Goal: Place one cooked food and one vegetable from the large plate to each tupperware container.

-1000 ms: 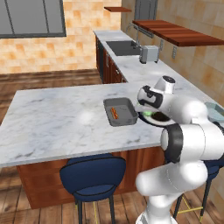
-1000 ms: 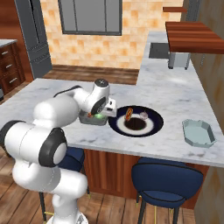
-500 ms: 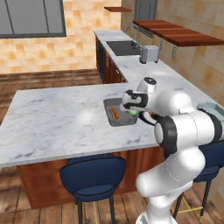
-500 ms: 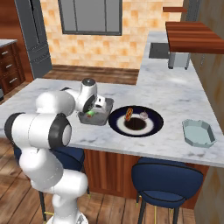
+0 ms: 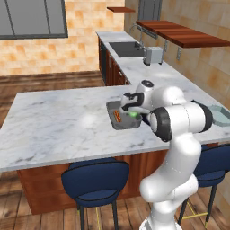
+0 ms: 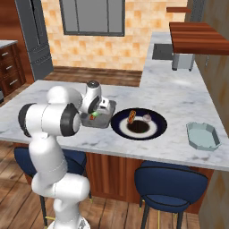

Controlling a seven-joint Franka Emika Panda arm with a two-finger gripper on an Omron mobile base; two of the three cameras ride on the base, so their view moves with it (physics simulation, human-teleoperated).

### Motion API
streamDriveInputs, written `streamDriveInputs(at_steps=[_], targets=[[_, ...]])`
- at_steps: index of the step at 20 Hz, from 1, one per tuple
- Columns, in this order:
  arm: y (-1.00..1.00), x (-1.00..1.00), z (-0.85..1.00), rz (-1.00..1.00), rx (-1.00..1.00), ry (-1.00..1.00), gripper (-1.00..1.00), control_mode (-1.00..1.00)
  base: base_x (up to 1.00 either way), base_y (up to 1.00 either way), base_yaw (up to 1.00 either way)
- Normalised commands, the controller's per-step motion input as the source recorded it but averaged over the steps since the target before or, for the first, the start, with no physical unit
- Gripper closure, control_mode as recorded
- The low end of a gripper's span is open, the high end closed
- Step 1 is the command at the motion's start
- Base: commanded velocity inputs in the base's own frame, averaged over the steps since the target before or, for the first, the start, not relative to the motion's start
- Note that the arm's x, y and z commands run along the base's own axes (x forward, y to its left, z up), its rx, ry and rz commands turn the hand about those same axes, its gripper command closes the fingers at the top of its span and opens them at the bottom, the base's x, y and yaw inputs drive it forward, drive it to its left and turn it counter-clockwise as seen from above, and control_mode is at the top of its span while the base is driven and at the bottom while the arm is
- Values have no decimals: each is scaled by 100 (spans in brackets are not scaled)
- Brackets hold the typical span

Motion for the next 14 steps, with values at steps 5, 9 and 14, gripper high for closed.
streamDriveInputs(at_steps=[5, 9, 14], targets=[[-3, 30, -32, 0, 0, 0, 100, -100, 0, 0, 0], [0, 42, -23, 0, 0, -2, 100, -100, 0, 0, 0], [0, 51, -22, 0, 0, -1, 100, -100, 0, 0, 0]])
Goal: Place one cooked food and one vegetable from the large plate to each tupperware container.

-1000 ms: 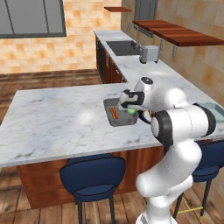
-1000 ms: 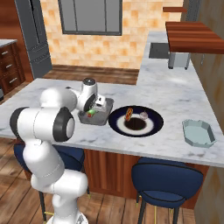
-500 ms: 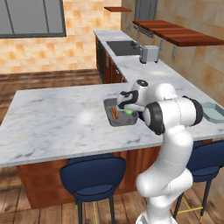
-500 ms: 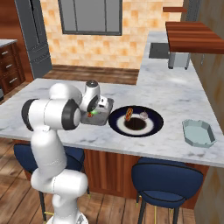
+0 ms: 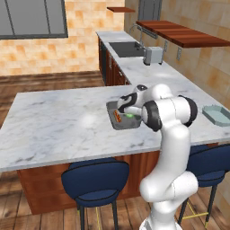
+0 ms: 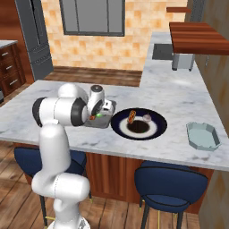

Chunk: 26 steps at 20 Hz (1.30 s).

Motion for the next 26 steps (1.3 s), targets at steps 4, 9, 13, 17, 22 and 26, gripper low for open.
streamDriveInputs(at_steps=[4, 9, 13, 17, 22, 26], targets=[[0, 51, -25, 0, 0, -1, 100, -100, 0, 0, 0], [0, 33, -24, 0, 0, 0, 100, -100, 0, 0, 0], [0, 18, -36, 0, -2, -2, 100, -100, 0, 0, 0], [2, 9, -23, 0, -2, -1, -100, -100, 0, 0, 0], [0, -8, 0, 0, 0, -4, -100, -100, 0, 0, 0], [0, -8, 0, 0, 0, -4, -100, -100, 0, 0, 0]])
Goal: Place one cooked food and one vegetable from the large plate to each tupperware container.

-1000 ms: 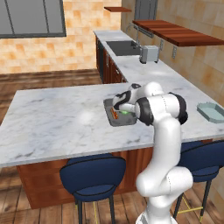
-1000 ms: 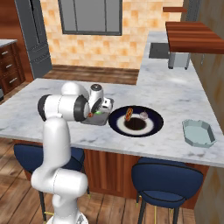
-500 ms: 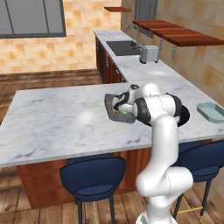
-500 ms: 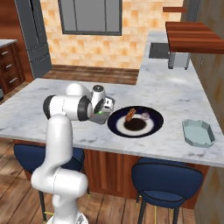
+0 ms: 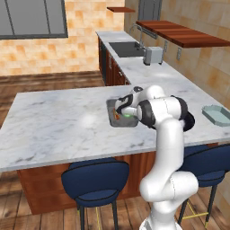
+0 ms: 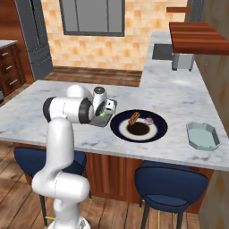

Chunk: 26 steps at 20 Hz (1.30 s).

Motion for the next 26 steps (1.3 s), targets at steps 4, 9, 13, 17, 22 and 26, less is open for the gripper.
streamDriveInputs(at_steps=[4, 9, 13, 17, 22, 26], targets=[[0, -25, 18, 0, 0, -10, -100, -100, 0, 0, 0], [0, -57, 97, 0, 0, -30, -100, -100, 0, 0, 0], [-47, -36, 42, -4, 0, -4, -100, -100, 0, 0, 0], [-63, -16, 0, -13, -6, 4, -100, -100, 0, 0, 0], [-55, 10, 3, -16, -11, 15, -100, -100, 0, 0, 0], [-54, 0, 16, -16, -3, 2, -100, -100, 0, 0, 0]])
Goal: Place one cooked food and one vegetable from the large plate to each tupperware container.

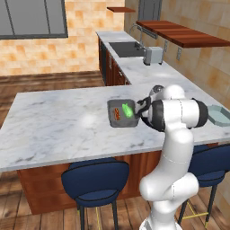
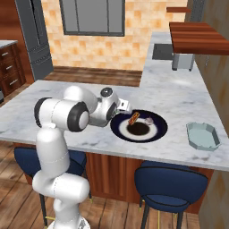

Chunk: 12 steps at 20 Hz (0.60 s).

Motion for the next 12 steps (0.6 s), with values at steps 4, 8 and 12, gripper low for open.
streamDriveInputs(at_steps=[4, 8, 12], targets=[[-36, 0, 38, -8, 5, -1, -100, -100, 0, 0, 0], [-39, 10, 12, -2, 0, 26, -100, -100, 0, 0, 0], [-41, 1, 0, 0, 0, 27, -100, -100, 0, 0, 0]])
